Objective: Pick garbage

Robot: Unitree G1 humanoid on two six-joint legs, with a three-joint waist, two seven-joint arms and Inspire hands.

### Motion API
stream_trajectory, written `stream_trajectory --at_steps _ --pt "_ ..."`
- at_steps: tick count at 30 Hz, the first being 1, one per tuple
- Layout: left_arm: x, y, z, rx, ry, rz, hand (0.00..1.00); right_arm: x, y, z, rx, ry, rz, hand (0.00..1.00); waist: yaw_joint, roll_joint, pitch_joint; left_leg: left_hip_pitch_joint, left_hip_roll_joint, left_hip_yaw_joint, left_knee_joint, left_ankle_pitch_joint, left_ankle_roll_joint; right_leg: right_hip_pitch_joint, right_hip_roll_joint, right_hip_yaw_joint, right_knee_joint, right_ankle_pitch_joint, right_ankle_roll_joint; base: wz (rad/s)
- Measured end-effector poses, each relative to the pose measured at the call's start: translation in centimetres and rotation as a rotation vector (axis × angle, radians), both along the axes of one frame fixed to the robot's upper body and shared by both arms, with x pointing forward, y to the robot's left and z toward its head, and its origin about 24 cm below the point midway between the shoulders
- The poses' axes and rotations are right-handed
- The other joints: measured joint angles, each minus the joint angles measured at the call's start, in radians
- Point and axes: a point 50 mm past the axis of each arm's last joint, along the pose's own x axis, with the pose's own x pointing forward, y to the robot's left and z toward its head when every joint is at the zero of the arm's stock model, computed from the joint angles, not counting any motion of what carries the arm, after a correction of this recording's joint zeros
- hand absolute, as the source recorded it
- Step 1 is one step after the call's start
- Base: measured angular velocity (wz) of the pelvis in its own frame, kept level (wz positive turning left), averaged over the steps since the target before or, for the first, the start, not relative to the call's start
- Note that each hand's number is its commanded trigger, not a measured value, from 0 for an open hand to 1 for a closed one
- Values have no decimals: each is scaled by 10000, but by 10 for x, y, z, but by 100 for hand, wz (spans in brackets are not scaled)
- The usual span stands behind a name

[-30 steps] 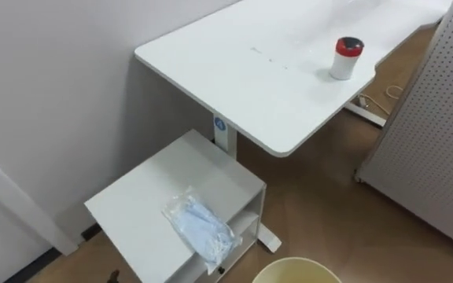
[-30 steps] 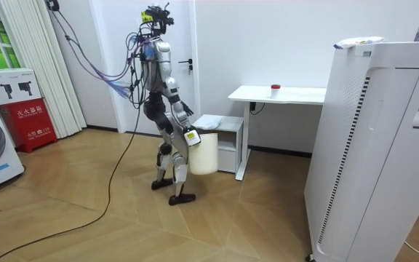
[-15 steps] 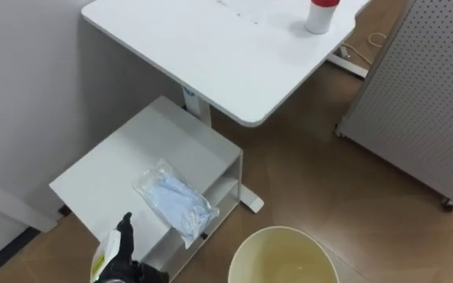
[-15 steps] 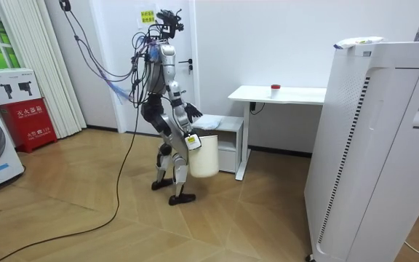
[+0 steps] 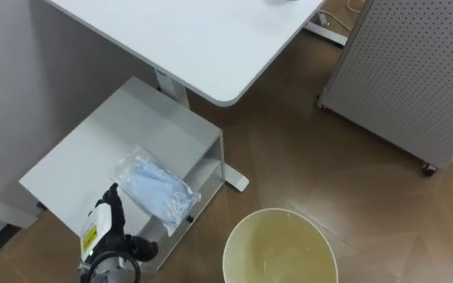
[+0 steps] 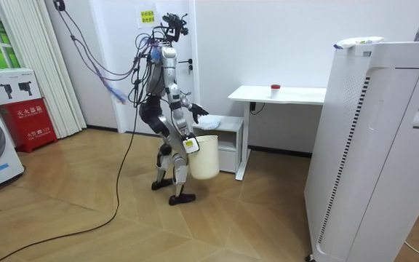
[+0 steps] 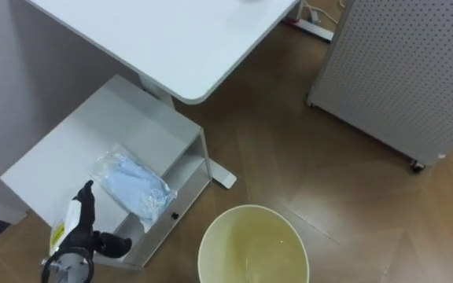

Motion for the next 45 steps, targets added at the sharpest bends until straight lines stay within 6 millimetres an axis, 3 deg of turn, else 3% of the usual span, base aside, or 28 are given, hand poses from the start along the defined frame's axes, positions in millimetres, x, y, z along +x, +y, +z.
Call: stream_trajectory --at_steps 6,23,34,45 --pt "11 -8 10 1037 -331 -974 0 5 3 3 25 -279 -82 100 -45 48 44 -560 132 32 435 -108 -20 -457 86 21 140 30 -50 -2" --pt "23 -11 24 1858 -861 -1517 0 21 12 12 344 -1001 6 100 -122 62 72 -1340 142 116 874 -156 12 -1227 25 23 368 54 -71 -1" --pt "30 -15 32 2819 -1113 -2161 0 25 13 14 991 -1187 -635 100 -177 83 180 -1786 203 135 904 -178 40 -1618 23 -50 418 92 -100 1" --pt "31 -7 32 3509 -721 -2277 0 25 17 13 1062 -1157 -387 100 -396 75 191 -1906 305 301 1132 -255 104 -1716 25 -35 498 91 -98 -1"
